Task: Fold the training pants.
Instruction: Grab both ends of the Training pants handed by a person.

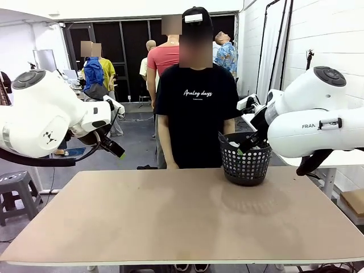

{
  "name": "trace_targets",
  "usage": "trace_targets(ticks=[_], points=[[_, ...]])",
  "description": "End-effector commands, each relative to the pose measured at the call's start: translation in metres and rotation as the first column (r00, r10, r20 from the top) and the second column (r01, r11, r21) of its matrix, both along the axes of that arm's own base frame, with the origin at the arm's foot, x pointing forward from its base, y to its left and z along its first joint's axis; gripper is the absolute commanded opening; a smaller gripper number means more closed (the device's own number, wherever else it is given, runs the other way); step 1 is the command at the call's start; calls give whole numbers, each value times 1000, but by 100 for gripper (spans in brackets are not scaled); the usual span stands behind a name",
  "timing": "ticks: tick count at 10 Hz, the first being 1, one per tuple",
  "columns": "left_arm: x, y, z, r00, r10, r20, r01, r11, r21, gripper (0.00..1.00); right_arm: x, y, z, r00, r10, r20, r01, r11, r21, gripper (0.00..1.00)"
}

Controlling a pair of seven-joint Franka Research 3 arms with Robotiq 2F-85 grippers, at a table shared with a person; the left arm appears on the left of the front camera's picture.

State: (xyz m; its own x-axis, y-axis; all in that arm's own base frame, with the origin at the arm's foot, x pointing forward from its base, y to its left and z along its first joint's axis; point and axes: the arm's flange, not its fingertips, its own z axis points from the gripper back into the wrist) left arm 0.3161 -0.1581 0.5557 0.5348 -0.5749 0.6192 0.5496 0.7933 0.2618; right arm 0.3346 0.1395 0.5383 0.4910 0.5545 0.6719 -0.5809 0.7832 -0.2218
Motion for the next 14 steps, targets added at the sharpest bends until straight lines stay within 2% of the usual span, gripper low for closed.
trace_targets(ticks=[1,4,5,6,14], points=[[-13,-5,6,1000,30,-1,-30,1000,-4,100,-12,-9,-7,999,34,11,-34,999,-2,100],[-12,-5,5,999,41,-8,-41,999,-8,100,-15,-10,-9,1000,19,8,-19,1000,0,100],[-12,-3,10,1000,8,14,-7,1000,-5,100,-9,-9,-16,1000,28,2,-28,1000,4,100],[-12,-3,10,1000,8,14,-7,1000,-5,100,-5,-2,8,1000,10,17,-10,1000,3,100],[-12,-3,10,1000,8,14,-7,1000,-5,100,-5,-2,8,1000,10,17,-10,1000,3,100]])
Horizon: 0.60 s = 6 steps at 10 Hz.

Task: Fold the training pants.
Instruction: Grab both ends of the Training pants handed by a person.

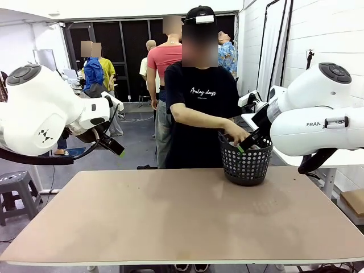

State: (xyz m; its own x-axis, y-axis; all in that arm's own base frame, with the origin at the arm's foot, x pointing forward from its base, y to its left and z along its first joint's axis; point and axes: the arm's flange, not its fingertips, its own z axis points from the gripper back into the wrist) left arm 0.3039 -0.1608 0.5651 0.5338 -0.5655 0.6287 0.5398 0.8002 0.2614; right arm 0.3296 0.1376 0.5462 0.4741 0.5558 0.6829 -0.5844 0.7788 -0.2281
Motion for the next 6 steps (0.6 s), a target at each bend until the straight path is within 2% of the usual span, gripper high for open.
trace_targets(ticks=[1,6], points=[[0,0,1,1000,-2,4,2,1000,2,100,0,0,0,1000,1,0,-1,1000,-1,100],[0,0,1,1000,-2,4,2,1000,2,100,0,0,0,1000,1,0,-1,1000,-1,100]])
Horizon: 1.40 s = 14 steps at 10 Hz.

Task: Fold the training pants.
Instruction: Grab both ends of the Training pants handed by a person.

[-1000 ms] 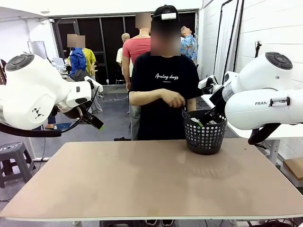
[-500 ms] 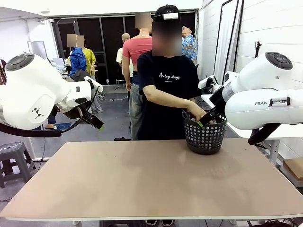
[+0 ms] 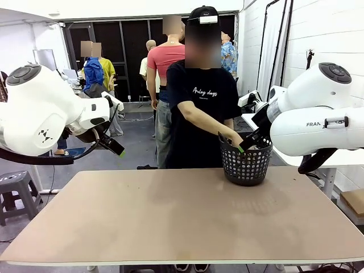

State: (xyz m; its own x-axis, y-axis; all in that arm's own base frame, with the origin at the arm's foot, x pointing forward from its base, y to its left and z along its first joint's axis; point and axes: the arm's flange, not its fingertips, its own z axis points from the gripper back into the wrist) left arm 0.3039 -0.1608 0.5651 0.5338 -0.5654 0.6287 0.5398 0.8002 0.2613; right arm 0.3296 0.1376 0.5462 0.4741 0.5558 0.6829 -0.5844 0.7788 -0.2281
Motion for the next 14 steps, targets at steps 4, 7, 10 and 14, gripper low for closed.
trace_targets(ticks=[4,7,10,14], points=[[0,0,1,1000,-2,4,2,1000,2,100,0,0,0,1000,1,0,-1,1000,-1,100],[0,0,1,1000,-2,4,2,1000,2,100,0,0,0,1000,1,0,-1,1000,-1,100],[0,0,1,1000,-2,4,2,1000,2,100,0,0,0,1000,1,0,-1,1000,-1,100],[0,0,1,1000,-2,4,2,1000,2,100,0,0,0,1000,1,0,-1,1000,-1,100]])
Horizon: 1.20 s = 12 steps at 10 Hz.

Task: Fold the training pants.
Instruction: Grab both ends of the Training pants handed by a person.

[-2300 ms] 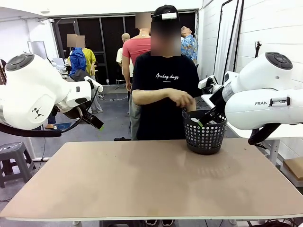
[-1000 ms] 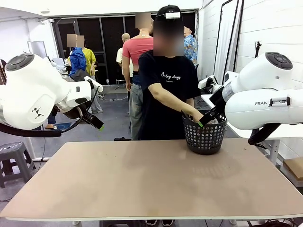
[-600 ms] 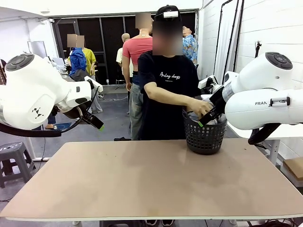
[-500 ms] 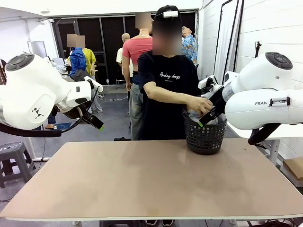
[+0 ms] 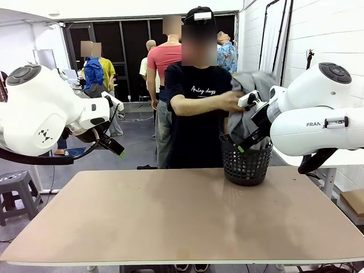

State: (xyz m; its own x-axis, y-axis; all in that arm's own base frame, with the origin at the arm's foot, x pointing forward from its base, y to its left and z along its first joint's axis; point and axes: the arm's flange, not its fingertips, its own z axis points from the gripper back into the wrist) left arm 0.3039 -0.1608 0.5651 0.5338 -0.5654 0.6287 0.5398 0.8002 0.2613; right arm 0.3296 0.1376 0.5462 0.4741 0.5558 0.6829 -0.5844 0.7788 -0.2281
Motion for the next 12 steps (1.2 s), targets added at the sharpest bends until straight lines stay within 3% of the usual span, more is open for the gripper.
trace_targets(ticks=[1,12], points=[[0,0,1,1000,-2,4,2,1000,2,100,0,0,0,1000,1,0,-1,1000,-1,100],[0,0,1,1000,-2,4,2,1000,2,100,0,0,0,1000,1,0,-1,1000,-1,100]])
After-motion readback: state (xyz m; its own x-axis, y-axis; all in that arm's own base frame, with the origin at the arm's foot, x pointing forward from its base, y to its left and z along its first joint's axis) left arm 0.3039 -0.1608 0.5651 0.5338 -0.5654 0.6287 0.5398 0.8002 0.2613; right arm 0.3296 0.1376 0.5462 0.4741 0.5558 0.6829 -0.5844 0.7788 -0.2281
